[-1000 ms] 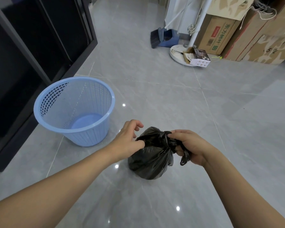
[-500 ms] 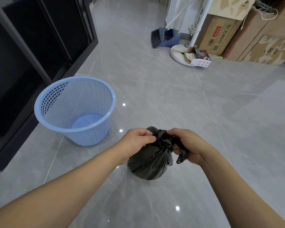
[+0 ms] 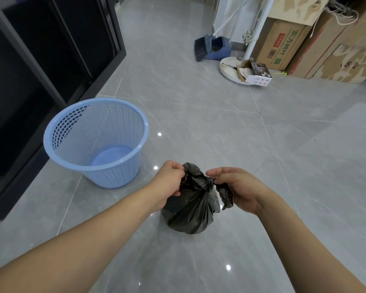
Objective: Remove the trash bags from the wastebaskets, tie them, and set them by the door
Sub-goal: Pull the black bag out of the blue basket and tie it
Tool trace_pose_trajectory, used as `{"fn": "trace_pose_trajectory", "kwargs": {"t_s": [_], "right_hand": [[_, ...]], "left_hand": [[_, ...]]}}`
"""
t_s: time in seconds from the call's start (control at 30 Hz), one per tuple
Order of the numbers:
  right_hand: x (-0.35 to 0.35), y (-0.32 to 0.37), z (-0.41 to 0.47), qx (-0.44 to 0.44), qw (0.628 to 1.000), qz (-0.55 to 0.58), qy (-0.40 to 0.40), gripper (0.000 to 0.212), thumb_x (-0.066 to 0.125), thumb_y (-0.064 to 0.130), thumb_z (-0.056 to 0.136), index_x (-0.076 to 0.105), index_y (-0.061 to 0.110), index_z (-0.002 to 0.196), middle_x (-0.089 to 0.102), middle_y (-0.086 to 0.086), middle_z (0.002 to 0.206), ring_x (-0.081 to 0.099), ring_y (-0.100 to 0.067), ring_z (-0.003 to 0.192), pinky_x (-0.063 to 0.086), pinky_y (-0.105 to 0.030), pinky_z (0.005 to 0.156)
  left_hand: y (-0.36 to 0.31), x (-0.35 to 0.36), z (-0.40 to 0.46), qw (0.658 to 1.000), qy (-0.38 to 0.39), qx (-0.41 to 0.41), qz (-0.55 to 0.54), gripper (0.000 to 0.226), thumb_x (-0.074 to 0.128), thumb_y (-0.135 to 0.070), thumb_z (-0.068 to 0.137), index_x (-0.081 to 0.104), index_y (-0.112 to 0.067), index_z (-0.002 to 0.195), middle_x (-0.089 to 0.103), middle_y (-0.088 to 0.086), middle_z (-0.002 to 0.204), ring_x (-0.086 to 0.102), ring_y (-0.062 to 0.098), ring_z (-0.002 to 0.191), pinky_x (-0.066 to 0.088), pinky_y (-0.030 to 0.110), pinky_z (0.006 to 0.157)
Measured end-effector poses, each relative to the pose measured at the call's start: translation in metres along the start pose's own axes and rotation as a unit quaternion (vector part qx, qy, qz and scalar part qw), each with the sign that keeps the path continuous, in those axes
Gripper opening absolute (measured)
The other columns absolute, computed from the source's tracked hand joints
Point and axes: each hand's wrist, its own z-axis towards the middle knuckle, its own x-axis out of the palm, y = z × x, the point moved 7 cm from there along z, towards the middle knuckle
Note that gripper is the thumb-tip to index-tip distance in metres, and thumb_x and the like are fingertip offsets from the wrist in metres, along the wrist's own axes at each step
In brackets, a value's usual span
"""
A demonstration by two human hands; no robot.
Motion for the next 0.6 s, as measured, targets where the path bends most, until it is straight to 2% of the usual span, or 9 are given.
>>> {"fn": "trace_pose_trajectory", "kwargs": {"t_s": [0.07,0.17,0.27,0.33,0.4,0.47,0.5,0.57,0.6], "right_hand": [[-0.003,-0.001,0.003,0.0,1.0,0.008,-0.01,0.027,0.043,-0.009,0.09,0.065,0.001,0.101,0.067,-0.016,0.087,0.065,-0.02,0.066,0.052,-0.025,0.054],[-0.009,-0.001,0.008,-0.001,0.999,0.031,-0.019,0.026,0.045,-0.007,0.091,0.066,0.002,0.101,0.067,-0.016,0.087,0.064,-0.022,0.07,0.053,-0.029,0.06],[-0.009,-0.002,0.008,0.002,0.999,0.052,-0.01,0.024,0.046,-0.007,0.091,0.066,0.003,0.1,0.069,-0.015,0.085,0.067,-0.022,0.067,0.054,-0.027,0.056],[-0.008,-0.002,0.009,0.002,0.998,0.061,-0.009,0.024,0.047,-0.006,0.091,0.067,0.003,0.1,0.07,-0.014,0.081,0.067,-0.019,0.062,0.053,-0.024,0.052],[-0.008,-0.002,0.008,-0.002,0.998,0.062,-0.009,0.024,0.047,-0.006,0.091,0.067,0.003,0.099,0.07,-0.012,0.079,0.067,-0.017,0.061,0.053,-0.024,0.052],[-0.01,-0.001,0.009,-0.019,0.998,0.058,-0.015,0.024,0.047,-0.007,0.092,0.067,0.004,0.1,0.071,-0.011,0.08,0.067,-0.017,0.063,0.054,-0.025,0.056],[-0.011,0.001,0.009,-0.033,0.998,0.052,-0.02,0.024,0.047,-0.006,0.092,0.067,0.004,0.101,0.071,-0.01,0.08,0.066,-0.018,0.066,0.054,-0.026,0.058],[-0.012,0.005,0.009,-0.066,0.997,0.015,-0.039,0.024,0.047,-0.006,0.093,0.066,0.005,0.101,0.07,-0.009,0.082,0.065,-0.018,0.068,0.052,-0.027,0.061],[-0.013,0.007,0.009,-0.082,0.995,-0.013,-0.053,0.024,0.047,-0.005,0.093,0.067,0.006,0.1,0.069,-0.009,0.082,0.064,-0.018,0.068,0.051,-0.027,0.061]], "left_hand": [[-0.018,-0.007,-0.008,0.977,-0.056,0.168,0.121,0.018,0.043,-0.009,0.087,0.046,-0.024,0.097,0.05,-0.002,0.087,0.049,0.016,0.077,0.042,0.027,0.067],[-0.038,0.0,-0.044,0.877,-0.034,0.415,0.239,0.018,0.048,-0.013,0.079,0.044,-0.018,0.096,0.041,-0.006,0.097,0.044,0.014,0.088,0.039,0.025,0.076],[-0.033,0.008,-0.053,0.804,-0.071,0.468,0.36,0.031,0.059,-0.032,0.079,0.051,-0.019,0.105,0.04,-0.007,0.106,0.044,0.014,0.096,0.038,0.024,0.086],[-0.032,0.009,-0.048,0.81,-0.087,0.453,0.363,0.021,0.061,-0.033,0.084,0.059,-0.023,0.103,0.044,-0.01,0.105,0.044,0.014,0.099,0.038,0.025,0.088],[-0.031,0.006,-0.037,0.869,-0.075,0.395,0.288,0.005,0.06,-0.026,0.09,0.064,-0.025,0.092,0.049,-0.013,0.101,0.045,0.011,0.1,0.037,0.02,0.089],[-0.028,-0.001,-0.026,0.957,-0.055,0.257,0.125,0.01,0.061,-0.02,0.091,0.066,-0.021,0.082,0.056,-0.011,0.096,0.052,0.011,0.096,0.04,0.015,0.081],[-0.025,-0.002,-0.021,0.984,-0.038,0.173,0.032,0.012,0.06,-0.018,0.09,0.066,-0.017,0.08,0.06,-0.007,0.089,0.056,0.012,0.087,0.043,0.014,0.073],[-0.02,0.001,-0.02,0.997,-0.009,0.016,-0.079,0.015,0.058,-0.018,0.089,0.064,-0.014,0.075,0.061,-0.002,0.073,0.056,0.013,0.07,0.044,0.02,0.061],[-0.018,0.002,-0.021,0.993,0.0,-0.044,-0.111,0.015,0.057,-0.019,0.086,0.06,-0.016,0.072,0.059,-0.001,0.068,0.055,0.014,0.066,0.042,0.025,0.062]]}}
